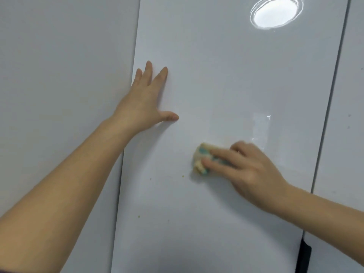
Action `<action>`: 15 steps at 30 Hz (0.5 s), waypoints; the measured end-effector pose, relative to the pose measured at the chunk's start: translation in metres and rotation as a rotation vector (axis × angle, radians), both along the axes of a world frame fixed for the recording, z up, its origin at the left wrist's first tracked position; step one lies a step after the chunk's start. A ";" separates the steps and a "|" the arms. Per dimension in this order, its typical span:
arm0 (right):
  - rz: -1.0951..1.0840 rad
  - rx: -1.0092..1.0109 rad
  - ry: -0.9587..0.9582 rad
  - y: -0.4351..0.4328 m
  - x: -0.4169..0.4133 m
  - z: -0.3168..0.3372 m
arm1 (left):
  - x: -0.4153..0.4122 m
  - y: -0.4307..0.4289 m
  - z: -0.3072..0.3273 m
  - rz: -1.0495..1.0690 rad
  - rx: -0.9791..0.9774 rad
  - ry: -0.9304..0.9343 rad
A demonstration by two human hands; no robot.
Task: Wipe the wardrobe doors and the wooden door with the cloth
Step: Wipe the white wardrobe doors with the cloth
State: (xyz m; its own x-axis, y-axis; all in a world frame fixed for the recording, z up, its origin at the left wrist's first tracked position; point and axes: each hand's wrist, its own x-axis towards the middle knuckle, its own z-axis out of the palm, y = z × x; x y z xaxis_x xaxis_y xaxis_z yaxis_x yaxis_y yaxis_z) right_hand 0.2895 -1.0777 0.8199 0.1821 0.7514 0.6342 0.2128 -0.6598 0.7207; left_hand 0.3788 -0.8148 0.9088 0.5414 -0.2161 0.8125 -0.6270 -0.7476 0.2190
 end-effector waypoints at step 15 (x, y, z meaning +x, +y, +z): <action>-0.109 -0.005 0.008 -0.058 -0.038 -0.015 | -0.005 -0.014 -0.038 0.028 -0.002 -0.031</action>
